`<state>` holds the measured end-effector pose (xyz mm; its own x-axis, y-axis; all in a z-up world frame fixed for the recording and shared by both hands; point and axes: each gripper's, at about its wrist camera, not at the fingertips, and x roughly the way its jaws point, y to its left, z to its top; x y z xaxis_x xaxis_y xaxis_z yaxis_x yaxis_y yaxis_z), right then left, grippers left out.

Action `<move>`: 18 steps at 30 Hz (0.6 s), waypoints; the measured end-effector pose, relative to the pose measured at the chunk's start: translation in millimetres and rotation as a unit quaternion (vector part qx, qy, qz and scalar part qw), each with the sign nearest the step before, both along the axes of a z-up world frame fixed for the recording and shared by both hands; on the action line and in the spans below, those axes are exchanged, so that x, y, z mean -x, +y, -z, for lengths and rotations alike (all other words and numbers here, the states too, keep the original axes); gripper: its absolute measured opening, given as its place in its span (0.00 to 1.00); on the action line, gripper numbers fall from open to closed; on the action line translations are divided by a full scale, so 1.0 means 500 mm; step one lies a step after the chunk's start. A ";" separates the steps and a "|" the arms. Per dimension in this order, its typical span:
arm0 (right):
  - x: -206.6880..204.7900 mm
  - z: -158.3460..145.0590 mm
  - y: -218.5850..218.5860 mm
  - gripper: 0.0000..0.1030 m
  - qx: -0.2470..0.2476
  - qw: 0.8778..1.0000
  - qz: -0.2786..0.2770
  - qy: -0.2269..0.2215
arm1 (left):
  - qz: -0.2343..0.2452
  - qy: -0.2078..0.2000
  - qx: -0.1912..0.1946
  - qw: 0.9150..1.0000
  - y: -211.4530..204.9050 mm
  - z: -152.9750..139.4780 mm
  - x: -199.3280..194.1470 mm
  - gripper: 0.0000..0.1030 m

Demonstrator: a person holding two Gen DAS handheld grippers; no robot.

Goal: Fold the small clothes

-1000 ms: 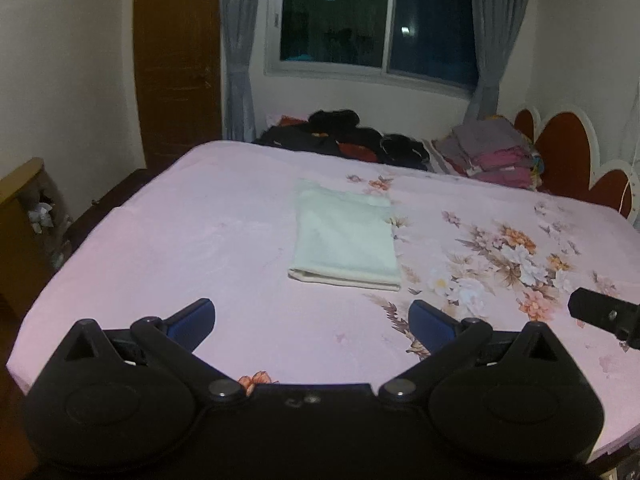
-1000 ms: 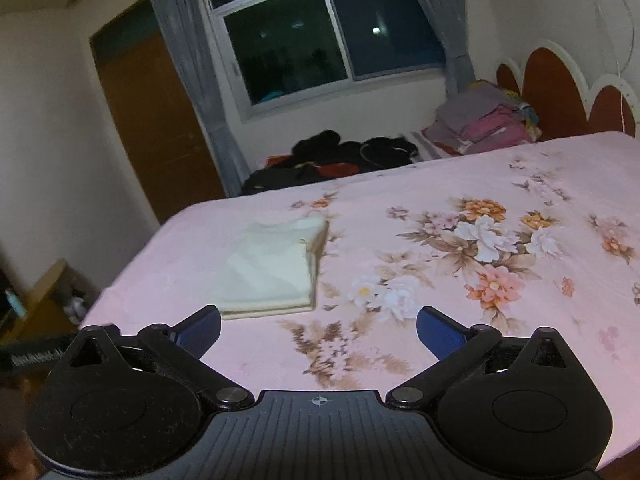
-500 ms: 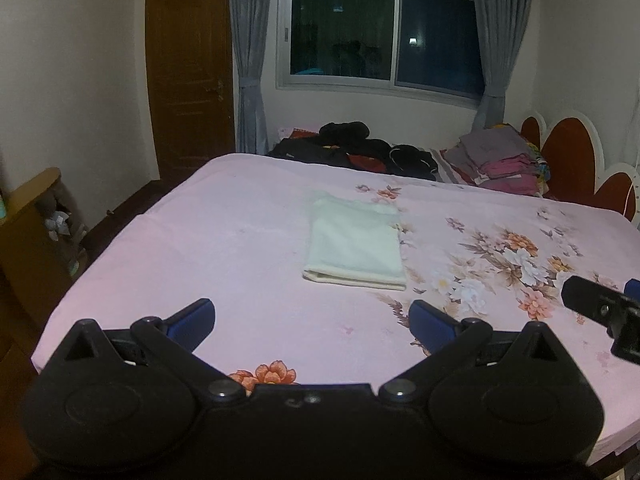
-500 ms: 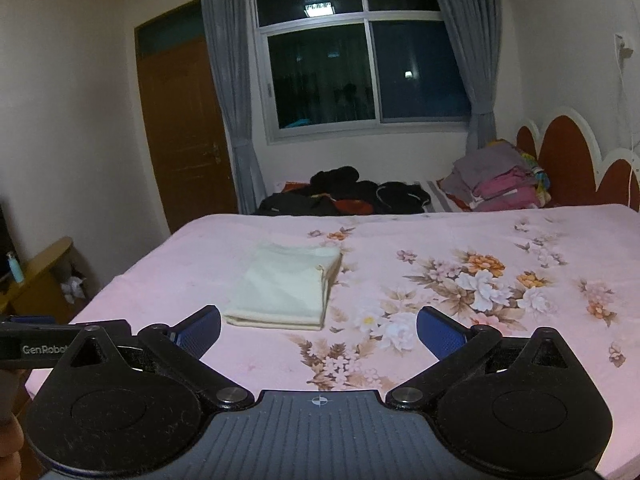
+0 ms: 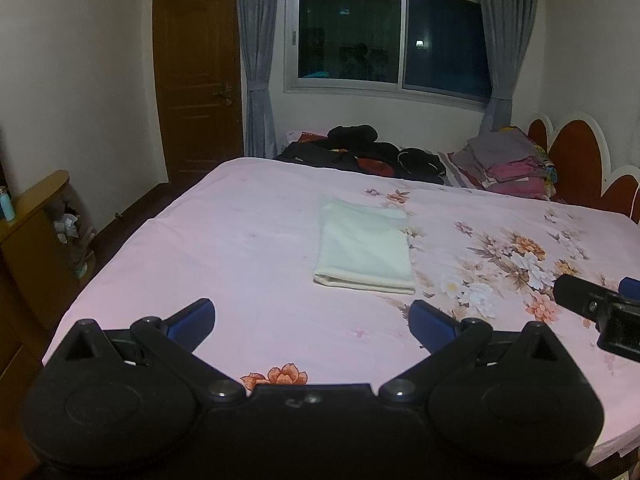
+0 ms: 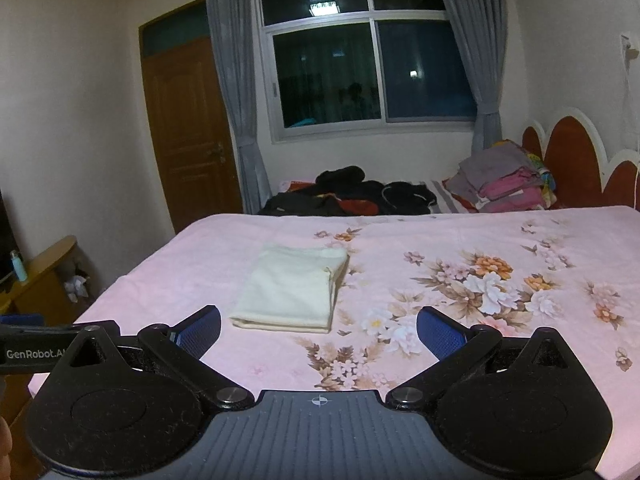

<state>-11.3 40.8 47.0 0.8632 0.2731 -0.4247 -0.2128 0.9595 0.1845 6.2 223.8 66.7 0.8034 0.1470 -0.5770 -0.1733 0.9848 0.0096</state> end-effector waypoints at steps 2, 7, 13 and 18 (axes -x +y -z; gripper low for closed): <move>-0.003 0.001 -0.003 1.00 -0.003 1.000 -0.002 0.002 | 0.000 0.000 -0.003 1.000 0.001 -0.001 0.000 1.00; -0.007 -0.001 -0.003 1.00 -0.007 1.000 0.000 0.005 | 0.000 0.003 -0.009 1.000 0.001 -0.001 -0.004 1.00; -0.007 0.000 -0.004 1.00 -0.007 1.000 -0.001 0.005 | 0.001 0.005 -0.008 1.000 -0.001 0.000 -0.005 1.00; -0.007 -0.001 -0.003 1.00 -0.005 1.000 -0.004 0.005 | 0.001 0.005 -0.008 1.000 0.001 0.000 -0.005 1.00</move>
<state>-7.8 39.5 47.6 0.8568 0.2854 -0.4295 -0.2196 0.9555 0.1967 8.5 224.2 66.9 0.7977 0.1550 -0.5828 -0.1719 0.9848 0.0266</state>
